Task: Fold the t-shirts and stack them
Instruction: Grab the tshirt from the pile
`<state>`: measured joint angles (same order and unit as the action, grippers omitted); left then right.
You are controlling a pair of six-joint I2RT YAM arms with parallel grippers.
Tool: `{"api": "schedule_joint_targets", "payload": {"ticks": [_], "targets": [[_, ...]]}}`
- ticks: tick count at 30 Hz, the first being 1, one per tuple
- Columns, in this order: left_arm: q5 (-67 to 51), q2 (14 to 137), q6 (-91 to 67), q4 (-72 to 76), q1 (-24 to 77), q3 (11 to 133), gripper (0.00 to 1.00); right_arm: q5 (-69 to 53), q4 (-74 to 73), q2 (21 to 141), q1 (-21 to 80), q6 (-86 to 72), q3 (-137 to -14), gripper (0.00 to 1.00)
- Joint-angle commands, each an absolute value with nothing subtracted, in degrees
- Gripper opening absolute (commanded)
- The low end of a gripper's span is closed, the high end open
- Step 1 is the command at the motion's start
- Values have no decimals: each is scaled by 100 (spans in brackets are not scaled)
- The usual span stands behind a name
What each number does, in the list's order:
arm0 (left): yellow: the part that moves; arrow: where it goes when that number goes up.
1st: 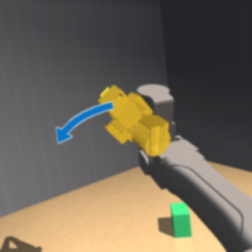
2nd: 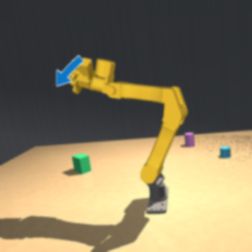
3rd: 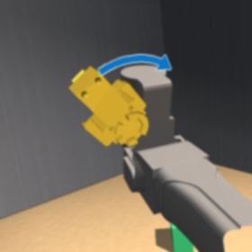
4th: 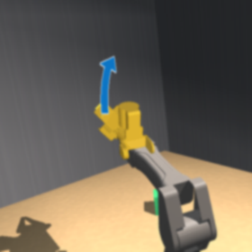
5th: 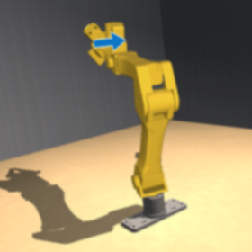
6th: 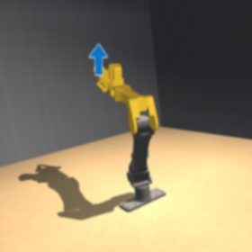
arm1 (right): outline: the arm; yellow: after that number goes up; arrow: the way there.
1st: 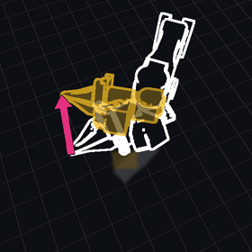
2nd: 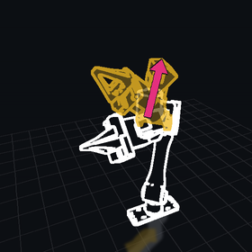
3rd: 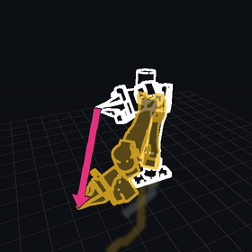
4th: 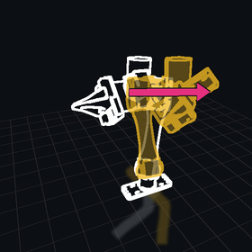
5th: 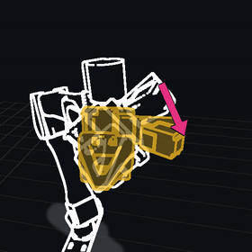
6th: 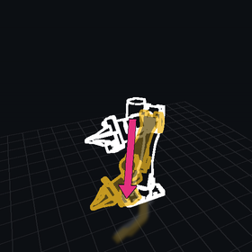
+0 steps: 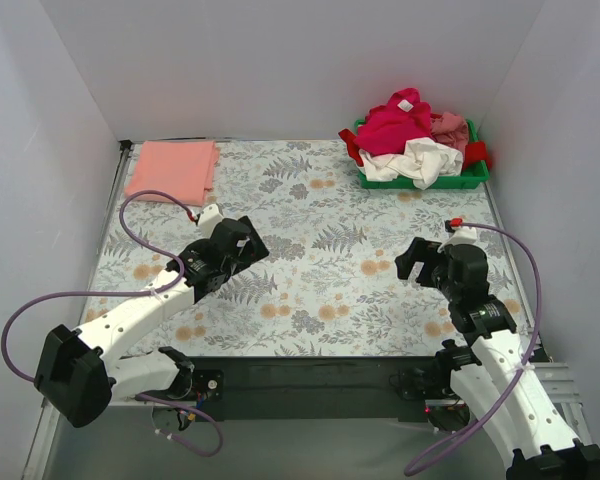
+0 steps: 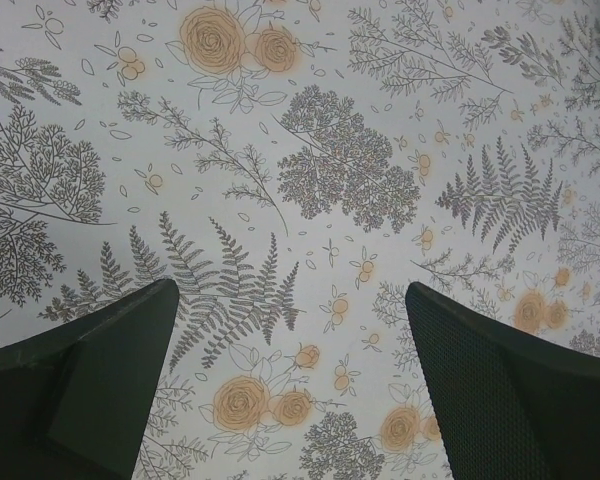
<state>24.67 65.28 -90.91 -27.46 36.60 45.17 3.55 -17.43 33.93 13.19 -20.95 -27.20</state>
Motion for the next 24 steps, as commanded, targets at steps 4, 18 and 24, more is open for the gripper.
{"api": "schedule_joint_targets", "payload": {"ticks": [4,18,24], "targets": [[2487,6372,-9149,-2760,3648,4509,97,238,-783,3822,1301,-2180,-3145,98],[2804,5451,-9176,-2321,3648,3841,98,799,-712,9548,1090,-1512,-8914,98],[2795,5264,-8948,-1952,3656,3551,98,1046,-642,12087,826,-1161,-11598,98]]}}
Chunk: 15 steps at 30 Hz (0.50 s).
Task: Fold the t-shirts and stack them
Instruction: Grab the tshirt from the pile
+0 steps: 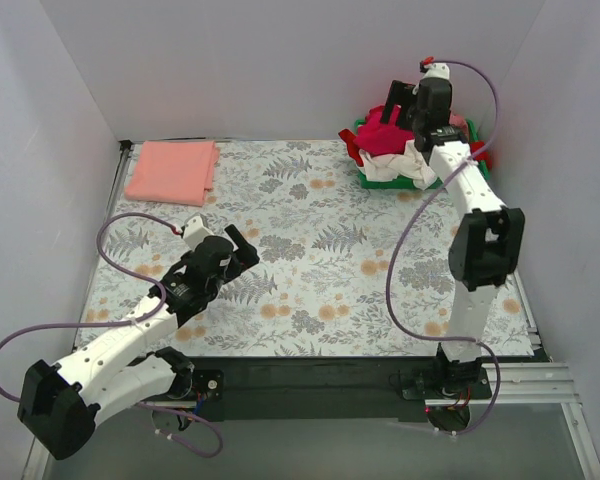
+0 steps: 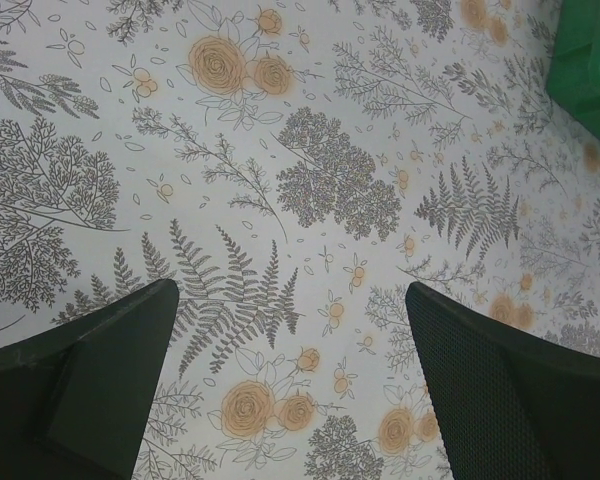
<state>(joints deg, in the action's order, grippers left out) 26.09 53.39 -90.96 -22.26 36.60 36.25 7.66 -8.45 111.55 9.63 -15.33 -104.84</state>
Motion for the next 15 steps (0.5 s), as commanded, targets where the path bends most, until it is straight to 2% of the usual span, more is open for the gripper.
{"api": "schedule_joint_targets", "payload": {"ticks": [1,4,11,14,15], "targets": [[2769,5282,-8904,-1908,3648,3525,98,1028,-650,12372,774,-1108,-12289,98],[2716,5422,-8824,-1872,3656,3568,98,1124,-616,13121,721,-985,-13040,98],[2584,5669,-8763,-1863,3656,3648,98,1574,544,13535,659,-730,-12577,97],[2601,5678,-8763,-1863,3656,3656,98,1258,790,13737,659,-598,-12638,88],[2593,5678,-8771,-1863,3656,3656,98,1161,817,13842,650,-572,-12769,76]]}}
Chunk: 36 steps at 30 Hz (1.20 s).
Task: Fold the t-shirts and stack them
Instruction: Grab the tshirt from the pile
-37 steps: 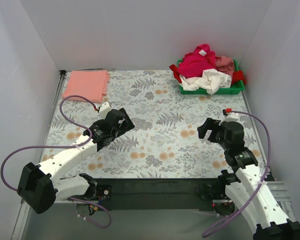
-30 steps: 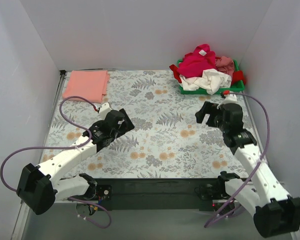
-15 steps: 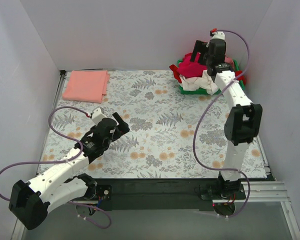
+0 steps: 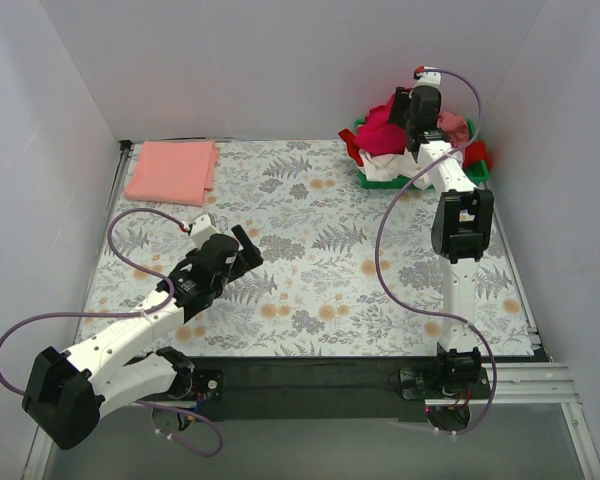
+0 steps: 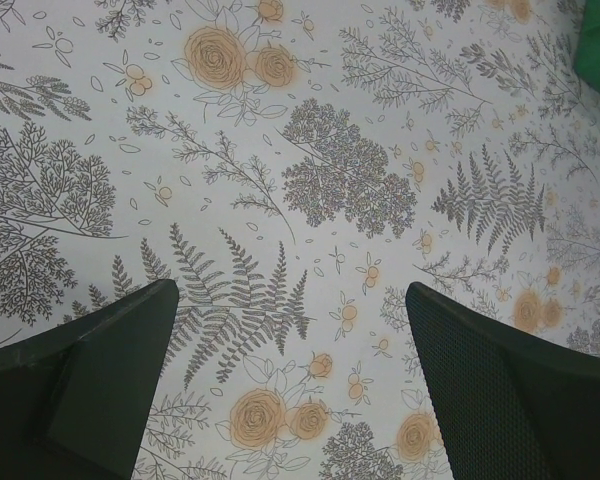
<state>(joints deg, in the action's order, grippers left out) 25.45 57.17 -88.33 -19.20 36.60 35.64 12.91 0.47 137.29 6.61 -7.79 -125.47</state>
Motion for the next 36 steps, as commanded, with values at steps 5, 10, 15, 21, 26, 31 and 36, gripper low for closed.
{"api": "schedule_joint_targets", "payload": {"ticks": [5,10,15,21,26,31,36], "targets": [[2619,5634,-8771,-1872,3656,3621,98,1230,967,13922,650,-624,-12885,37],[2566,5599,-8780,-1872,3656,3603,98,1257,958,13834,606,-765,-12648,8],[2523,5678,-8780,-1872,3656,3604,98,1073,958,13843,580,-808,-12445,1],[2540,5704,-8780,-1881,3647,3621,98,888,967,13703,580,-782,-12603,1],[2557,5669,-8806,-1890,3648,3630,98,940,1186,13072,589,-747,-12666,1],[2566,5590,-8842,-1907,3656,3621,98,572,1599,12228,633,-730,-12401,1],[2540,5511,-8859,-1916,3648,3612,98,133,1696,11541,773,-685,-12384,1]]}}
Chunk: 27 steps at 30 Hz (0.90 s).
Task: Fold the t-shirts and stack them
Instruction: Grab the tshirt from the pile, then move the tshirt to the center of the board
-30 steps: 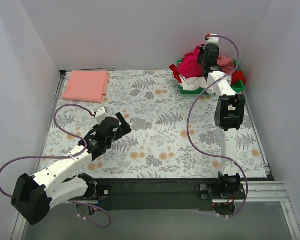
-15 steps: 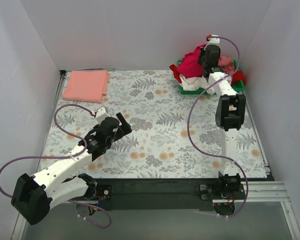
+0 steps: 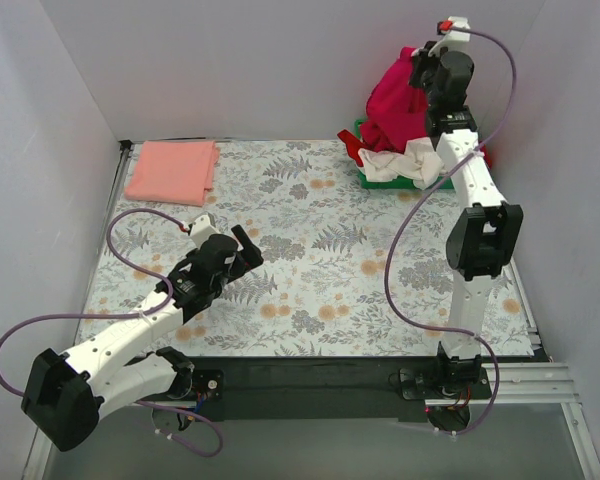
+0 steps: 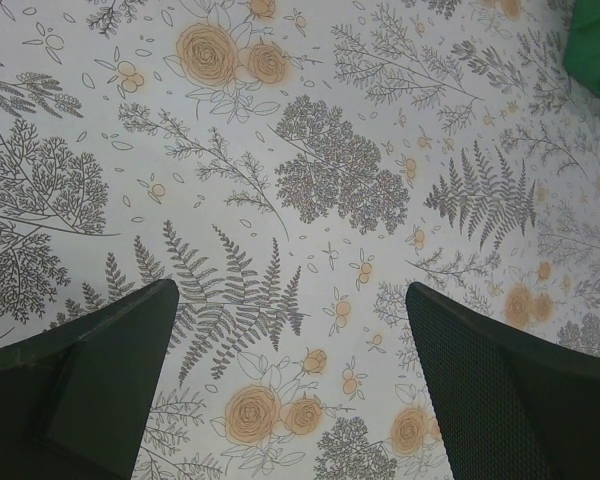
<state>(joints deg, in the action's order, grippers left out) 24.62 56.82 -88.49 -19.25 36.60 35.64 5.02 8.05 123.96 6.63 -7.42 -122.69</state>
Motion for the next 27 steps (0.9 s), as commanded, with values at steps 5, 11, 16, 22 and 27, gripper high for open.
{"api": "schedule_joint_targets", "payload": {"ticks": [5,11,16,22,27], "targets": [[2470,5388,-8912,-1925,3656,3595,98,-307,1714,10742,966,-747,-12436,1],[2443,5238,-8938,-1916,3656,3577,98,-1254,1801,10012,1213,-1334,-12682,1],[2409,5265,-8965,-1907,3656,3586,98,-2091,2135,9757,1344,-2625,-13008,1],[2276,5221,-8956,-1907,3656,3595,98,-2338,2364,9440,1801,-2857,-13052,1],[2268,5142,-8974,-1881,3656,3560,98,-2320,2505,9308,2074,-3032,-13113,1]]}}
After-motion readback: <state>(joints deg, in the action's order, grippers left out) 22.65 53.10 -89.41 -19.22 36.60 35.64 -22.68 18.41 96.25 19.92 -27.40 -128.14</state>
